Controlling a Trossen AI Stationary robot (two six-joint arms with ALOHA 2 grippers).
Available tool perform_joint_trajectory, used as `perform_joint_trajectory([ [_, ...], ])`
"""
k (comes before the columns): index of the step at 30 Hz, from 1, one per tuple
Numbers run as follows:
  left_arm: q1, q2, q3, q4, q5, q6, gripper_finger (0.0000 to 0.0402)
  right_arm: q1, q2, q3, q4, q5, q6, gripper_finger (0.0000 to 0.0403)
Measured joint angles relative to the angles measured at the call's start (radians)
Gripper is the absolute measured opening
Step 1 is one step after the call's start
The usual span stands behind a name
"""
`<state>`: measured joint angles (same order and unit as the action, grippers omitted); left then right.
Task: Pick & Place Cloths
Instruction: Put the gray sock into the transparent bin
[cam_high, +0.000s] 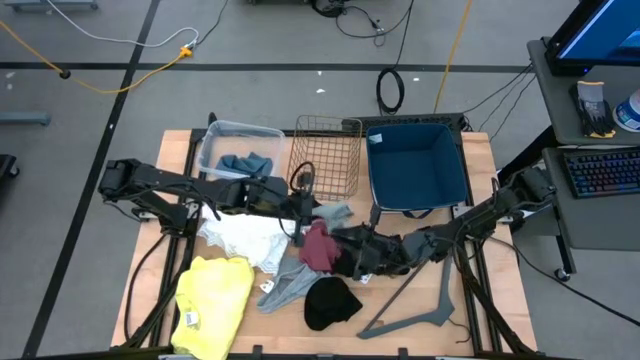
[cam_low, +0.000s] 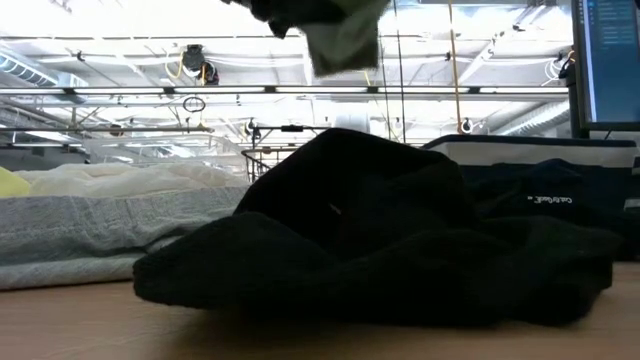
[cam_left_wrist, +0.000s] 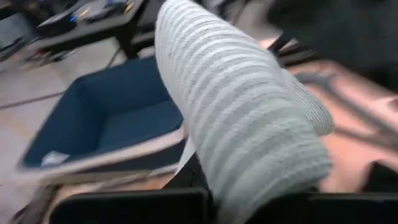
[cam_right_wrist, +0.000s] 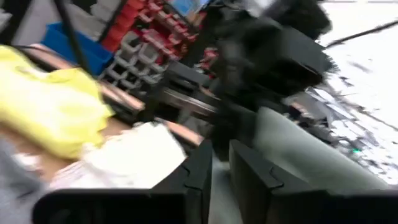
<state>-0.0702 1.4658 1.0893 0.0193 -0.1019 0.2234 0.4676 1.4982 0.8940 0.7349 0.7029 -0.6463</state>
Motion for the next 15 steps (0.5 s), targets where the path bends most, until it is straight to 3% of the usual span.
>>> perform_joint_trajectory([
  [15,0.0,-0.04,0.0,-0.236,-0.516,0.013,0.0013,0.092,0.0,0.0,-0.28,0.002,0.271,0.0127],
])
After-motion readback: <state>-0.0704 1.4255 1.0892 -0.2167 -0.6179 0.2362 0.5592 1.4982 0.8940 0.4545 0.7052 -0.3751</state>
